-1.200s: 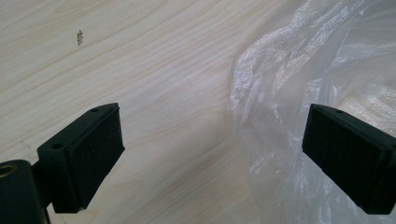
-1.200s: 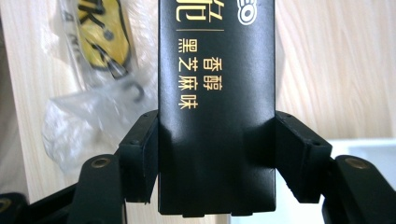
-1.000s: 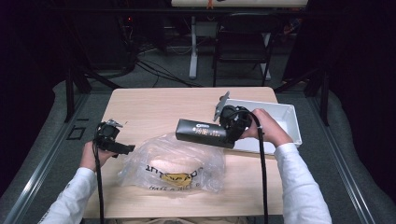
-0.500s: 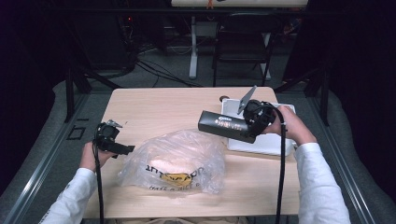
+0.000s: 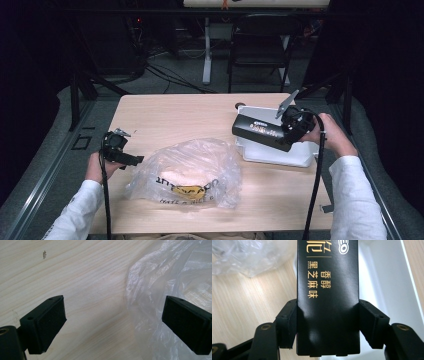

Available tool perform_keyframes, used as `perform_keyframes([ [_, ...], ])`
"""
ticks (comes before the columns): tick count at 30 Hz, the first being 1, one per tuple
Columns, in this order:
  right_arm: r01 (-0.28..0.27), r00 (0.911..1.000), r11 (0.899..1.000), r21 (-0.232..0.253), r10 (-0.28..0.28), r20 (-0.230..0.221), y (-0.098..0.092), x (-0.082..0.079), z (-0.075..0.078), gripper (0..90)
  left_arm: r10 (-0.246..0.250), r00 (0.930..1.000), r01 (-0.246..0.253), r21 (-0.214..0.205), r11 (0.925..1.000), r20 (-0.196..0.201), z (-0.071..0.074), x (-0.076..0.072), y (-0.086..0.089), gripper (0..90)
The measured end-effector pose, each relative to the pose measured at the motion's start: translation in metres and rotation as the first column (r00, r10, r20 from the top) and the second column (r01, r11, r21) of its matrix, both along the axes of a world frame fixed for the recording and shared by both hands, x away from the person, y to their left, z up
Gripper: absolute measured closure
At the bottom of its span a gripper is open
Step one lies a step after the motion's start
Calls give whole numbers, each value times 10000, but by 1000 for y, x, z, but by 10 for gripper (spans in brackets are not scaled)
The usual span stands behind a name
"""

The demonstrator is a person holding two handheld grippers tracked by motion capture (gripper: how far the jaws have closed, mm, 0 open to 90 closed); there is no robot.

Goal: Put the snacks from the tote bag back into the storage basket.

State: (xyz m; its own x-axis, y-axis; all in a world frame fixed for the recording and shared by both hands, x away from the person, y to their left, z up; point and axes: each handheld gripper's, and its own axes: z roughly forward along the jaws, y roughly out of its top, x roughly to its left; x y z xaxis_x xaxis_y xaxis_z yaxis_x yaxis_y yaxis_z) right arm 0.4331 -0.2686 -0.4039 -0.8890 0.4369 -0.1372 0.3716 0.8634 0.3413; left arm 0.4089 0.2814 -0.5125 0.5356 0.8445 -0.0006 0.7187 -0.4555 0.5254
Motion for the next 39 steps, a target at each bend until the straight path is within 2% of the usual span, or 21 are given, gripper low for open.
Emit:
perform_keyframes([
  [1,79,10000,9999,134,-78,-30,-3,0,-2,378,-11,10000,11,12,10000,-1,0,0,0,51],
  [2,97,9999,9999,50,-97,-46,-6,1,-2,378,-22,10000,22,24,10000,8,0,0,0,51],
  [3,231,9997,9994,239,-230,-30,-9,1,-5,378,-23,10000,23,40,10000,3,0,0,-1,51],
  [4,81,9999,9999,-82,-82,-128,-11,3,-4,378,-21,10000,21,40,10000,-1,0,0,-1,50],
  [13,420,9989,9990,-136,-423,-222,-25,10,-25,378,40,10000,-40,38,10000,-19,0,0,1,50],
  [14,434,9989,9990,-137,-436,-178,-25,11,-28,378,46,10000,-46,32,10000,-23,0,0,1,50],
  [15,494,9982,9987,-146,-499,-337,-26,12,-32,378,46,10000,-46,28,10000,-20,0,-1,1,50],
  [16,546,9982,9985,9,-545,-259,-26,13,-36,378,44,10000,-44,35,10000,-21,0,-1,1,50],
  [18,464,9980,9988,-184,-472,-410,-26,15,-42,378,57,10000,-57,17,10000,-4,-1,-1,1,50],
  [23,528,9965,9985,-117,-534,-639,-29,23,-60,378,59,10000,-59,31,10000,-8,-1,-1,1,50],
  [39,480,9948,9988,-77,-485,-898,-27,35,-97,377,24,10000,-24,95,10000,-10,-2,0,1,50],
])
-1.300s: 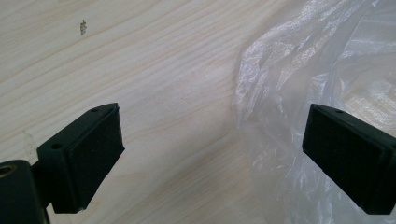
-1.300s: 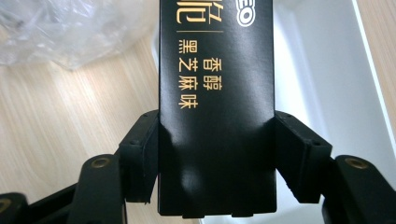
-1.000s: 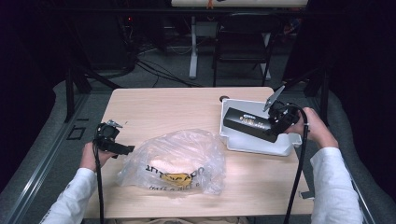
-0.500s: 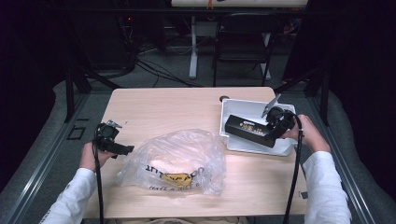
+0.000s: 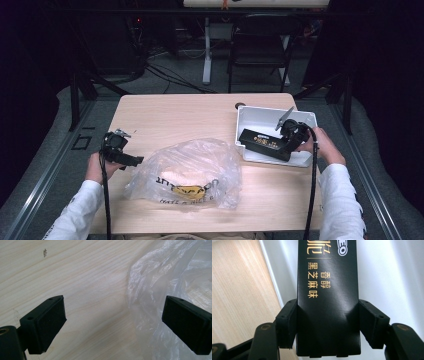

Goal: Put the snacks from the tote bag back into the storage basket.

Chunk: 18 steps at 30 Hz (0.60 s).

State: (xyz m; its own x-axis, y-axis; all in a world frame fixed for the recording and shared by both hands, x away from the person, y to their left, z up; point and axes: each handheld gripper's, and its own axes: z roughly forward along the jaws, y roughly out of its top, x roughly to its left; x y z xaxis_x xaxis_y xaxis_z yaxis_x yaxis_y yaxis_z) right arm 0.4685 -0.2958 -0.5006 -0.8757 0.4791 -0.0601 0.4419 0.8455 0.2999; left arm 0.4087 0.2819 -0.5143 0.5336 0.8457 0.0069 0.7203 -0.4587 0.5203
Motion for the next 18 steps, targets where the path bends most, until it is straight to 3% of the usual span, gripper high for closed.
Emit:
perform_keyframes([
  [5,-175,9998,9998,48,175,38,0,2,-4,376,-44,10000,44,18,10000,-4,0,0,-1,50],
  [7,-314,9995,9993,-225,313,-21,1,3,-4,374,-46,10000,46,22,10000,-14,0,0,-1,50],
  [10,-228,9997,9995,-234,227,-57,2,4,-8,369,-44,10000,44,49,10000,-9,1,-1,-1,50],
  [13,2,9999,9995,-320,-6,-121,2,4,-11,360,-51,10000,51,44,10000,-23,0,0,-1,50],
  [15,292,9994,9996,-47,-292,-180,1,4,-12,338,-49,10000,49,23,10000,-5,0,-1,-1,50],
  [18,573,9983,9983,38,-573,-121,0,4,-4,285,-50,10000,50,21,10000,11,1,-1,-1,50],
])
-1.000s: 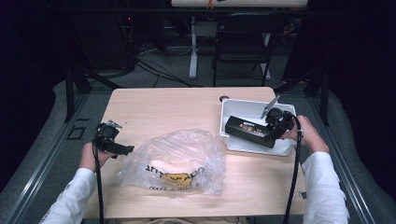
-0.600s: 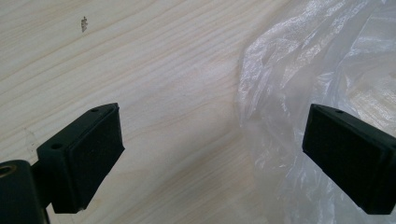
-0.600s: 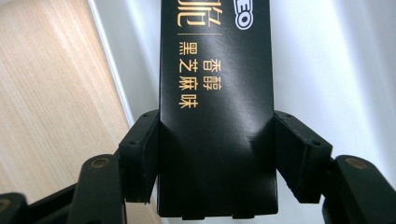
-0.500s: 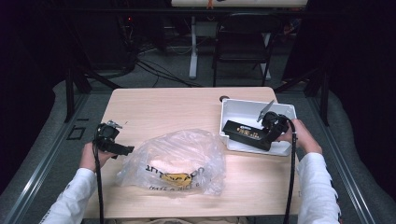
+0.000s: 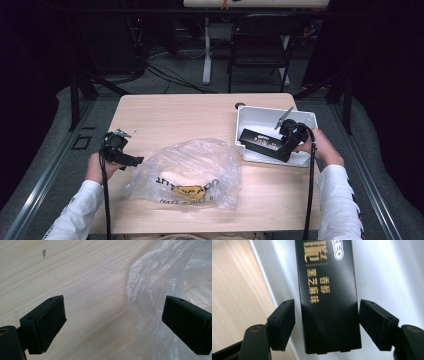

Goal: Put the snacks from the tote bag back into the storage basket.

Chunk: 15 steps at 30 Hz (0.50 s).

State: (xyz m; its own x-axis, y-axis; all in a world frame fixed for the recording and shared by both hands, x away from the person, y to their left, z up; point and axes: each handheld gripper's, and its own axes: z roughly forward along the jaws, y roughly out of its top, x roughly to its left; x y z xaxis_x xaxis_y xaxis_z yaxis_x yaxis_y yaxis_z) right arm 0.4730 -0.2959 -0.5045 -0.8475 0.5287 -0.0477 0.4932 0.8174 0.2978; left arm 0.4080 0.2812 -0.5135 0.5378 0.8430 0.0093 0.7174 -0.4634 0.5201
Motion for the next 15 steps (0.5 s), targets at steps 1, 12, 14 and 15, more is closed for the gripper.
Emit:
perform_keyframes([
  [1,62,9999,9998,166,-63,101,0,-1,3,284,6,10000,-6,14,10000,-2,0,0,0,51],
  [12,1073,9832,9787,1748,-1306,1273,39,-2,36,726,-4,10000,4,-12,10000,58,1,0,0,51],
  [14,1379,9779,9763,1667,-1610,1337,50,2,35,807,4,10000,-4,-16,10000,69,1,0,0,50],
  [15,1511,9763,9756,1595,-1726,1304,54,4,34,824,-26,10000,27,-44,10000,50,1,0,0,50],
])
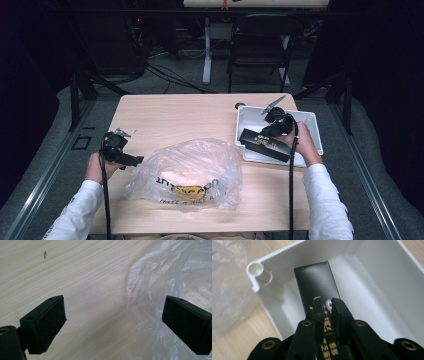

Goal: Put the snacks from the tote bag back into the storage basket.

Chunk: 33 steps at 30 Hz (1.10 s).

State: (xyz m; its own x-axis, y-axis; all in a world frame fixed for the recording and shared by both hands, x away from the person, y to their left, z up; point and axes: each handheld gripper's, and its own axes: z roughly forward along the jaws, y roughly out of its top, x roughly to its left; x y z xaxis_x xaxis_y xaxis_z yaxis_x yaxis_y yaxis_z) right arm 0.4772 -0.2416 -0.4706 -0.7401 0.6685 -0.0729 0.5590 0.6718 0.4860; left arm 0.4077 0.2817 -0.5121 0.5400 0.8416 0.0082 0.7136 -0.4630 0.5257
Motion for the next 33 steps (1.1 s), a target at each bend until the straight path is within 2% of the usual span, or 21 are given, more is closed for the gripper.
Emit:
perform_keyframes([
  [2,296,9995,9995,-78,-296,66,8,5,-3,864,27,10000,-27,-8,10000,5,0,0,0,50],
  [4,734,9972,9972,141,-736,153,14,9,-7,883,25,10000,-25,-18,10000,7,0,0,1,50],
  [5,790,9967,9969,-26,-789,184,16,11,-8,892,30,10000,-30,-17,10000,11,0,0,1,51],
  [6,960,9951,9952,173,-964,204,18,13,-11,894,31,10000,-31,-16,10000,1,0,0,1,51],
  [9,1254,9916,9920,-111,-1250,325,22,19,-17,900,37,10000,-38,-34,10000,-19,0,0,1,51],
  [11,1406,9896,9901,-47,-1404,324,23,23,-21,900,11,10000,-11,-29,10000,-4,0,0,1,51],
  [12,1600,9864,9871,-108,-1594,413,24,25,-23,900,3,10000,-3,-4,10000,-9,0,0,1,51],
  [14,1801,9827,9836,104,-1804,425,25,27,-27,900,-16,10000,16,-24,10000,-23,0,1,1,51],
  [15,1927,9801,9812,-84,-1920,501,25,30,-28,900,-19,10000,19,-16,10000,-31,0,1,1,51],
  [16,2010,9781,9795,104,-2013,534,25,31,-30,900,-20,10000,20,-8,10000,-42,0,1,1,51],
  [17,1975,9790,9803,58,-1975,496,26,33,-31,900,-15,10000,15,-6,10000,-48,0,1,1,51],
  [18,2129,9756,9771,-43,-2123,551,27,35,-33,900,-23,10000,23,-4,10000,-55,0,1,1,51],
  [21,2091,9774,9777,-212,-2082,363,30,38,-39,900,1,10000,-1,-12,10000,-34,-1,1,1,51],
  [23,2111,9772,9775,-40,-2110,236,31,40,-41,900,35,10000,-35,-46,10000,-20,-1,1,1,51],
  [26,2145,9767,9767,-93,-2143,139,31,40,-42,894,24,10000,-24,-51,10000,-22,-1,1,1,51],
  [27,2290,9732,9730,300,-2296,162,32,40,-46,894,20,10000,-20,-40,10000,-22,-1,1,1,51],
  [29,2057,9786,9785,-180,-2058,-26,31,41,-43,886,18,10000,-18,-41,10000,-36,-1,1,2,51],
  [30,2046,9788,9787,-166,-2047,-60,31,41,-43,886,22,10000,-22,-59,10000,-20,-1,1,2,51],
  [31,2183,9759,9758,131,-2184,10,32,40,-45,886,35,10000,-35,-41,10000,-7,-1,1,1,51],
  [32,2171,9761,9761,128,-2171,4,32,40,-45,884,31,10000,-31,-42,10000,-29,-1,1,2,51],
  [33,2002,9797,9797,-116,-2003,-96,31,40,-42,883,15,10000,-15,-57,10000,-6,-1,1,2,51],
])
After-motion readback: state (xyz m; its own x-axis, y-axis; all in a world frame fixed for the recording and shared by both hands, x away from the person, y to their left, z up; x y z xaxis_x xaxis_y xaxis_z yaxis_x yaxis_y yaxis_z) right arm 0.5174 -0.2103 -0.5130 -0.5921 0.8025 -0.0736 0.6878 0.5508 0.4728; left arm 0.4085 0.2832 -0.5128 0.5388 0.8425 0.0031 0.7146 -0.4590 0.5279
